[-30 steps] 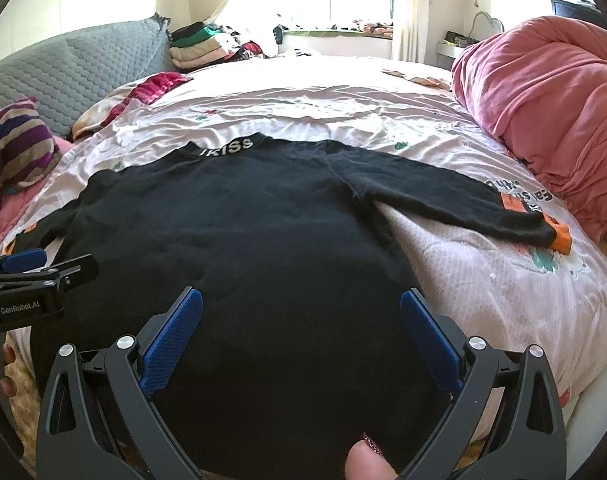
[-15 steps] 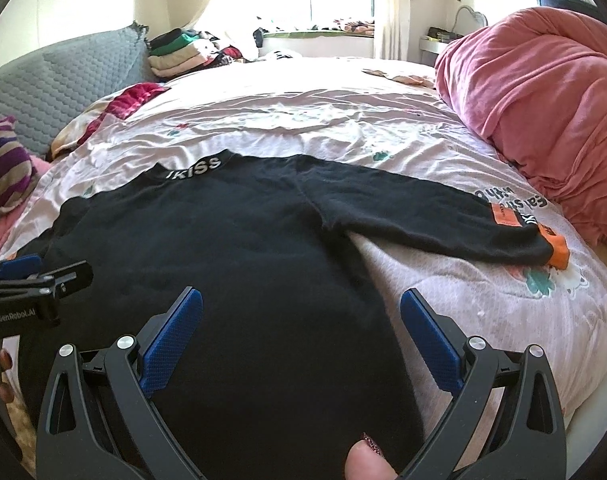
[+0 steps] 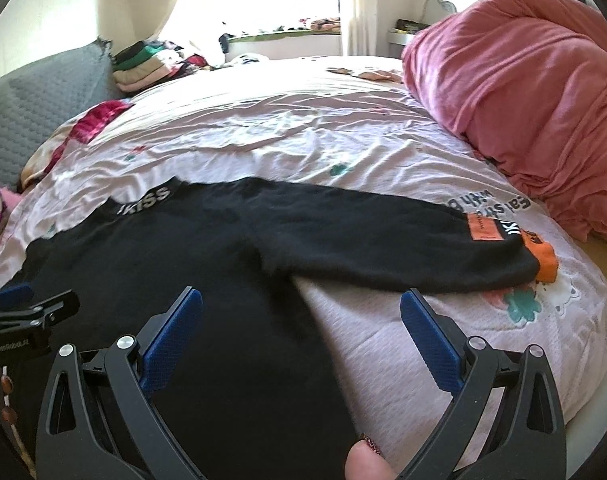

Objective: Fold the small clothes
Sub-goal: 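Move the right gripper to the orange sleeve cuff and grasp it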

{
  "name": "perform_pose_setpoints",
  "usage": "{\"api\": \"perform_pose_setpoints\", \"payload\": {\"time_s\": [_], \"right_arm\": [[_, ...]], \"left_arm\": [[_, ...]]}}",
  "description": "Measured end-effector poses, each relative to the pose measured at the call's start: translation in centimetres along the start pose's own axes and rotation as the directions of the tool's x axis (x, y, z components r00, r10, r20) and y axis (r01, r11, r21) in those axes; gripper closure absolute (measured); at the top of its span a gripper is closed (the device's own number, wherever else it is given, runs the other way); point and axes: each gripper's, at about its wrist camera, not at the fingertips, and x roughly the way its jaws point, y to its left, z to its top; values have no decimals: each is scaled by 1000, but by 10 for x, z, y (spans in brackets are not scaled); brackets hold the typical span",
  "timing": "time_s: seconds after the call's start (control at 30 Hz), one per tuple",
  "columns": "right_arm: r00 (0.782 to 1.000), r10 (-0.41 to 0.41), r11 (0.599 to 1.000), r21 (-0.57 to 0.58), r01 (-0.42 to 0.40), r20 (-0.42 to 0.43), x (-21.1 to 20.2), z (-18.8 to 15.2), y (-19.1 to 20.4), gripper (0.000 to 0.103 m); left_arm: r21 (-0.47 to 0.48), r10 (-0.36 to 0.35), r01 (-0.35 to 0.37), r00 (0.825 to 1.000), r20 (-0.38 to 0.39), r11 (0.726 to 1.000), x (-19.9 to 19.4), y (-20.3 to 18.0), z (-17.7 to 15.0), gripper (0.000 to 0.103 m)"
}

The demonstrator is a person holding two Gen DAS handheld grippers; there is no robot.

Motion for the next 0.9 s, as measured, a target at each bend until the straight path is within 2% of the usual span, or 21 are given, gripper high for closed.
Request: {"api": "perform_pose_setpoints", "payload": {"time_s": [0.5,0.7,0.9], "right_arm": [[992,-115,981,154,122,-55,31,8,-71,4],[979,-181,950,239,199,-94,43,4,-113,4],[973,-187,914,339,223,-134,53,-2,-147,4]], "left_arm": [[39,-37,39,998,-51,999,42,-23,24,9],[46,-29,32,997,-69,998,59,-26,33,9],[35,-22,25,996,-87,999,76,-18,42,9]]}}
